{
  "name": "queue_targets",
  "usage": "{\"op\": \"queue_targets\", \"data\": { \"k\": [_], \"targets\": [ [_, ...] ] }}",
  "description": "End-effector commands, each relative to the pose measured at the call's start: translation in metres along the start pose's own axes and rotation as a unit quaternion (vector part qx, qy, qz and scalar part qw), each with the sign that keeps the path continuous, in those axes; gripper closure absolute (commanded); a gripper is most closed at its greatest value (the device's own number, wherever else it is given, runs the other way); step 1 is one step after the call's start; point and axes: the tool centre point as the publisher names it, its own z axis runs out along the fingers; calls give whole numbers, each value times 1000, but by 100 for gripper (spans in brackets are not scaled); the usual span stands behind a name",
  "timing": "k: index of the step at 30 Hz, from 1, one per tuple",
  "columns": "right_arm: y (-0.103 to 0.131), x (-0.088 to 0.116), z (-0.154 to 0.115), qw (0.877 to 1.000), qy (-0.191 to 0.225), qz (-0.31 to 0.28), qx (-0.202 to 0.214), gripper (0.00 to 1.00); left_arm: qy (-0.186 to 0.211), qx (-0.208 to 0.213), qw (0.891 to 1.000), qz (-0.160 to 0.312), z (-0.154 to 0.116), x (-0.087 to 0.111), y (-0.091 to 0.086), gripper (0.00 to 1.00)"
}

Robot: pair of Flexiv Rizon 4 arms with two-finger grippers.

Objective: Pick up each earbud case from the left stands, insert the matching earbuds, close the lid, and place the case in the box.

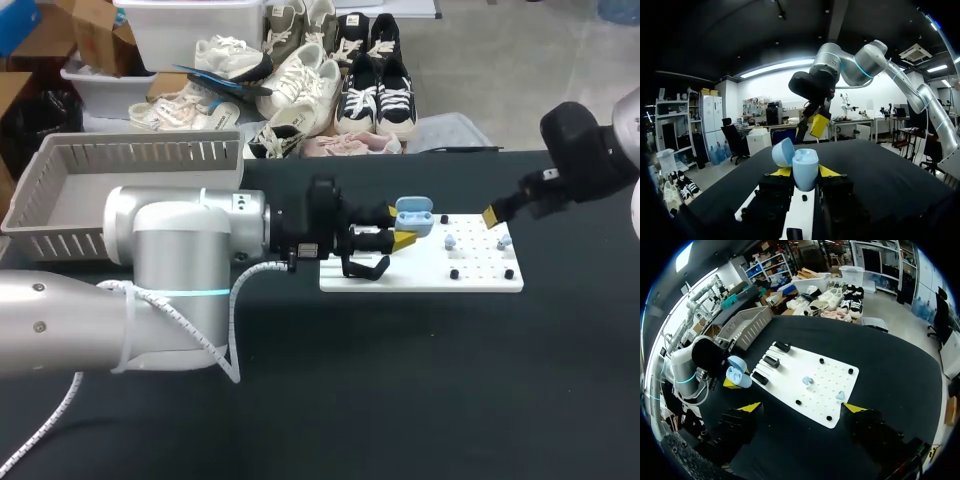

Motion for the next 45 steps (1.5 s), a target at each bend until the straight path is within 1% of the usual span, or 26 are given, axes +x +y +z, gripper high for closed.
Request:
{"op": "queue_targets", "data": {
  "k": [1,12,18,19,23,28,33,35,37,40,45],
  "targets": [
    [2,-2,-1,1000,3,1,6,0,1,2,1000,-1,3,4,1,100],
    [-5,2,0,1000,4,4,6,0,1,-6,1000,-16,1,4,5,100],
    [-15,1,1,998,48,-14,39,0,1,-6,1000,-16,1,4,5,100],
    [-18,1,1,996,64,-20,52,0,1,-6,1000,-16,1,4,5,100],
    [-24,1,5,993,83,-43,65,0,1,-6,1000,-16,1,4,5,100],
    [-38,4,16,989,110,-70,73,0,1,-6,1000,-16,1,4,5,100],
    [-48,7,28,978,149,-116,83,0,1,-6,1000,-16,1,4,5,100],
    [-53,10,34,973,167,-135,81,0,1,-6,1000,-16,1,4,5,100],
    [-57,13,38,970,176,-150,73,0,1,-6,1000,-16,1,4,5,100],
    [-61,18,45,962,199,-170,78,0,1,-6,1000,-16,1,4,5,100],
    [-71,29,55,959,206,-176,82,0,1,-6,1000,-16,1,4,5,100]
  ]
}}
